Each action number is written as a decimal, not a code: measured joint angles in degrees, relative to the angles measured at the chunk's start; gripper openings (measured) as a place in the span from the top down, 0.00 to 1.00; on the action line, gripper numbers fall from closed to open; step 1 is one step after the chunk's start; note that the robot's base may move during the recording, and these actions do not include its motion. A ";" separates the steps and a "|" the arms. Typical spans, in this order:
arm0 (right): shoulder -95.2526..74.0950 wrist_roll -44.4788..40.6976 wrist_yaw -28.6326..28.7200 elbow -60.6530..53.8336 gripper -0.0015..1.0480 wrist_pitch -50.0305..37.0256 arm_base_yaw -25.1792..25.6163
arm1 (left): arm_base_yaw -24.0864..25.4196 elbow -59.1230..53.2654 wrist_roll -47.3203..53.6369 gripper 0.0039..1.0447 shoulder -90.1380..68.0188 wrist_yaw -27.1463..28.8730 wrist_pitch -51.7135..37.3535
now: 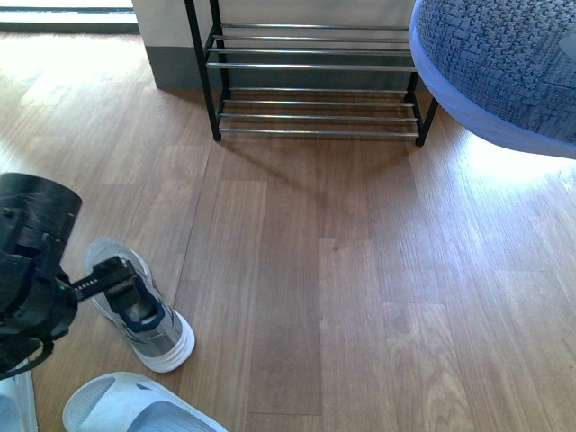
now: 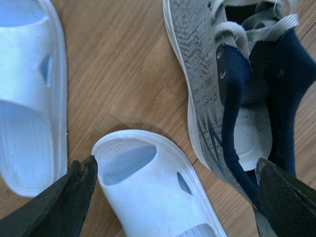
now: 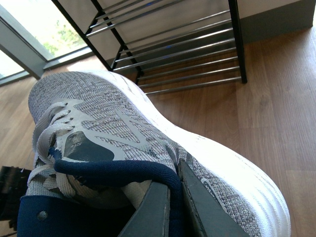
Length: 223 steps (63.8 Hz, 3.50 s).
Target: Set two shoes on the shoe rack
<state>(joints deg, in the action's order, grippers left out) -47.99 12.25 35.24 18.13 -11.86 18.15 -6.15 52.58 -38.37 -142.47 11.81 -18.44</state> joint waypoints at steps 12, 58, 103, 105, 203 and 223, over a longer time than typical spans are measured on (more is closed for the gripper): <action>0.00 0.00 0.02 0.00 0.98 0.00 0.00 | 0.22 8.79 0.61 0.09 -9.27 -1.90 1.27; 0.00 0.00 0.02 0.00 0.98 0.00 0.00 | -0.09 19.98 0.70 0.69 -18.16 -2.82 5.29; 0.00 0.00 0.04 0.00 0.98 0.00 0.00 | -3.06 -10.73 19.47 0.99 21.03 9.40 -9.94; 0.00 0.00 0.04 0.00 0.98 0.00 0.00 | -3.26 -13.09 20.13 0.99 25.09 10.10 -9.94; 0.02 0.00 -0.26 -0.02 0.98 0.00 0.04 | -19.56 -26.25 22.45 0.99 94.86 28.24 25.57; 0.00 -0.02 0.00 -0.02 0.98 0.00 0.11 | -19.58 -26.27 22.45 0.99 94.79 28.68 25.59</action>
<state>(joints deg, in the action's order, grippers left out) -47.99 12.23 35.24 18.11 -11.86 18.26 -25.74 26.30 -15.92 -47.68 40.49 7.16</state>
